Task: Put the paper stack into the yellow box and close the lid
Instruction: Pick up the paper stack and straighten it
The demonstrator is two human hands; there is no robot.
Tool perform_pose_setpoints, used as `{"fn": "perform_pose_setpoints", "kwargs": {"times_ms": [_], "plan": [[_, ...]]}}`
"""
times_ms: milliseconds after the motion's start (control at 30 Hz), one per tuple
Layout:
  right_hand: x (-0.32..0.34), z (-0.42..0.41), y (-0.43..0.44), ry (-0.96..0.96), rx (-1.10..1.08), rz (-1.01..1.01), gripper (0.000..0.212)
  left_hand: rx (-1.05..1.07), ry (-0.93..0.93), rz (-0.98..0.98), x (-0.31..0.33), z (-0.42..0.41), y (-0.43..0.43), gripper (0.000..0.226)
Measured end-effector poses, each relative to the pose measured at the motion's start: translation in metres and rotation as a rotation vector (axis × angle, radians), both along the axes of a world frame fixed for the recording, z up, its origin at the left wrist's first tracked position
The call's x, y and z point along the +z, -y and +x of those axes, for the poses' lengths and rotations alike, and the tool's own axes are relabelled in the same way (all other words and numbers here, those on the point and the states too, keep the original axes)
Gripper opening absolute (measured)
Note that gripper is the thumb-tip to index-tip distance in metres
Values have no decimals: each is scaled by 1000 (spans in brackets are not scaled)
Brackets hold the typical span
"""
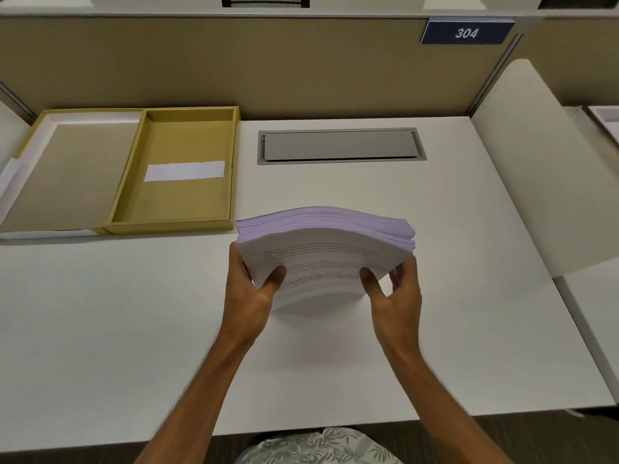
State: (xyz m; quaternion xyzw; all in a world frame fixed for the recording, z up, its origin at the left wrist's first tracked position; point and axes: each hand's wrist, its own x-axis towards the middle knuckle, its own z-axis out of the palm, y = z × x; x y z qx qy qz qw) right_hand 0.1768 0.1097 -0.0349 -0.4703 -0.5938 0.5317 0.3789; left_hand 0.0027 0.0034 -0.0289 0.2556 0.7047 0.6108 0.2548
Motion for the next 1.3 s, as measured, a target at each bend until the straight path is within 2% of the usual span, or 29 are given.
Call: {"fn": "perform_pose_setpoints", "kwargs": {"times_ms": [133,267,500,600,733,800,1000,1133,1300], "plan": [[7,-5,7,-71,61,9,69,7,33,50,4,6,-3,63],[10,-6,3,-125,87,1,69,4,58,87,3,6,-5,65],[6,0,-6,-109,196,-14,71,-15,39,110,5,3,-6,63],[4,7,-19,-79,215,-11,69,-26,32,85,5,2,-6,59],[5,12,-39,-44,253,-1,45,-38,-27,-25,-4,-9,1,53],[6,10,-44,-29,247,7,41,-18,-41,-48,-6,-13,4,48],[7,7,-47,-4,194,33,47,59,-74,-22,0,-14,4,49],[-1,9,-41,7,209,30,42,34,-54,-18,-8,-13,7,46],[-9,7,-30,82,257,48,45,-12,-17,9,-7,0,-2,59]]}}
